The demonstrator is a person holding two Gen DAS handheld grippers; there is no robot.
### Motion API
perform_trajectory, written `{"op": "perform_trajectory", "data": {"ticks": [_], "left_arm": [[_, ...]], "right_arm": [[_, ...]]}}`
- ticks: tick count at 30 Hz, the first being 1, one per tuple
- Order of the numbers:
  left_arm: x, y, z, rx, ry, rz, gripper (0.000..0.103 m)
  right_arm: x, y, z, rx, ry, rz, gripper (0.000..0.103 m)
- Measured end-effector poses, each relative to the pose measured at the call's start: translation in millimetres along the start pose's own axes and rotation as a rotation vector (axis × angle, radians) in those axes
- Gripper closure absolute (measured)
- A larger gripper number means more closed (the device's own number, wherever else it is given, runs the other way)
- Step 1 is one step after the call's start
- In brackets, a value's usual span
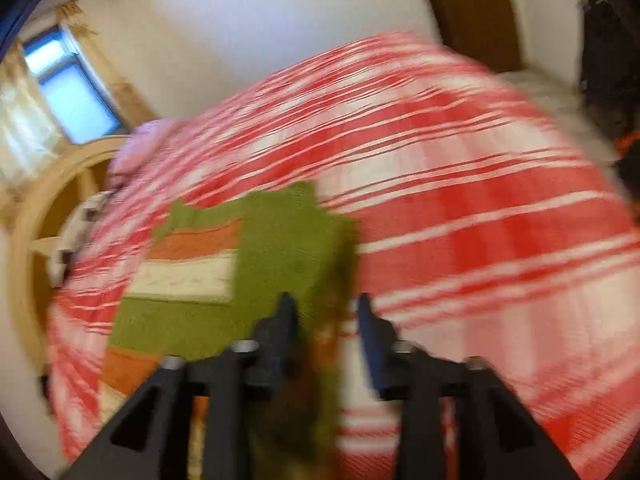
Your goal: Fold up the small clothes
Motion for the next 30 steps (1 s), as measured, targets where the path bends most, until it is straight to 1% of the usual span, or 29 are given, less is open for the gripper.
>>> {"op": "perform_trajectory", "data": {"ticks": [1,2,3,4,5,6,8,9,11,13,15,16,18,19,21,23,24,26,27,30], "left_arm": [[11.5,-5.5,11.1,-0.001,-0.011,-0.017,0.036],[23.0,-9.7,21.9,-0.001,-0.01,-0.039,0.033],[32.7,-12.9,31.9,0.0,-0.005,-0.06,0.027],[45.9,-15.1,44.6,0.005,0.009,-0.092,0.023],[55.2,-15.6,56.3,0.018,0.028,-0.116,0.014],[64.1,-15.2,68.9,0.041,0.048,-0.142,0.008],[77.2,-7.8,102.6,0.119,0.077,-0.186,0.002],[78.4,-2.8,120.5,0.161,0.09,-0.193,0.002],[66.5,4.7,164.7,0.247,0.099,-0.151,0.002],[43.0,7.1,196.3,0.292,0.099,-0.077,0.002],[18.4,4.6,217.1,0.323,0.116,-0.002,0.004],[6.4,0.4,222.8,0.342,0.101,0.03,0.004],[-5.7,-6.7,228.0,0.381,0.051,0.056,0.003],[-11.1,-10.6,230.5,0.409,0.018,0.065,0.003],[-17.5,-12.9,230.9,0.446,-0.021,0.078,0.003],[-24.3,-14.2,232.5,0.466,-0.055,0.098,0.001],[-30.0,-15.2,233.8,0.481,-0.072,0.115,0.001],[-36.4,-14.1,234.1,0.509,-0.103,0.131,0.0],[-37.0,-13.8,234.3,0.509,-0.104,0.126,0.0],[-35.7,-14.9,225.4,0.447,-0.068,0.106,0.0]], "right_arm": [[12.0,-3.1,-5.4,-0.01,-0.041,-0.024,0.052],[26.0,-7.2,-11.4,-0.025,-0.059,-0.057,0.052],[40.2,-12.4,-16.8,-0.049,-0.054,-0.085,0.05],[48.4,-16.3,-19.0,-0.066,-0.039,-0.092,0.042],[54.7,-19.9,-19.6,-0.083,-0.017,-0.088,0.037],[59.2,-22.9,-17.7,-0.096,0.016,-0.082,0.033],[60.9,-24.5,-10.6,-0.104,0.079,-0.077,0.033],[57.6,-23.9,-4.1,-0.103,0.105,-0.065,0.033],[45.0,-23.3,10.7,-0.087,0.13,-0.026,0.033],[30.7,-23.5,21.3,-0.072,0.119,0.003,0.033],[17.2,-24.5,29.6,-0.076,0.129,0.022,0.033],[9.5,-25.8,32.7,-0.078,0.119,0.035,0.033],[-5.8,-28.1,32.9,-0.076,0.067,0.064,0.033],[-11.1,-30.1,33.0,-0.075,0.07,0.072,0.033],[-21.5,-34.8,28.2,-0.102,0.126,0.084,0.031],[-21.8,-35.7,24.3,-0.106,0.171,0.061,0.025],[-23.1,-35.5,22.6,-0.096,0.193,0.059,0.022],[-25.2,-36.5,25.6,-0.047,0.199,0.048,0.022],[-25.8,-37.3,29.1,-0.023,0.185,0.044,0.021],[-27.6,-40.0,39.1,0.039,0.12,0.029,0.021]]}}
Point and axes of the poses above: each gripper's, at about its wrist camera, not at the fingertips, and x roughly against the way its jaws point, z to its left, y to its top, the point moved 4 cm from there along -x, roughly the way its jaws point, and after that the axes turned 9 degrees about z, right-handed, at the moved point
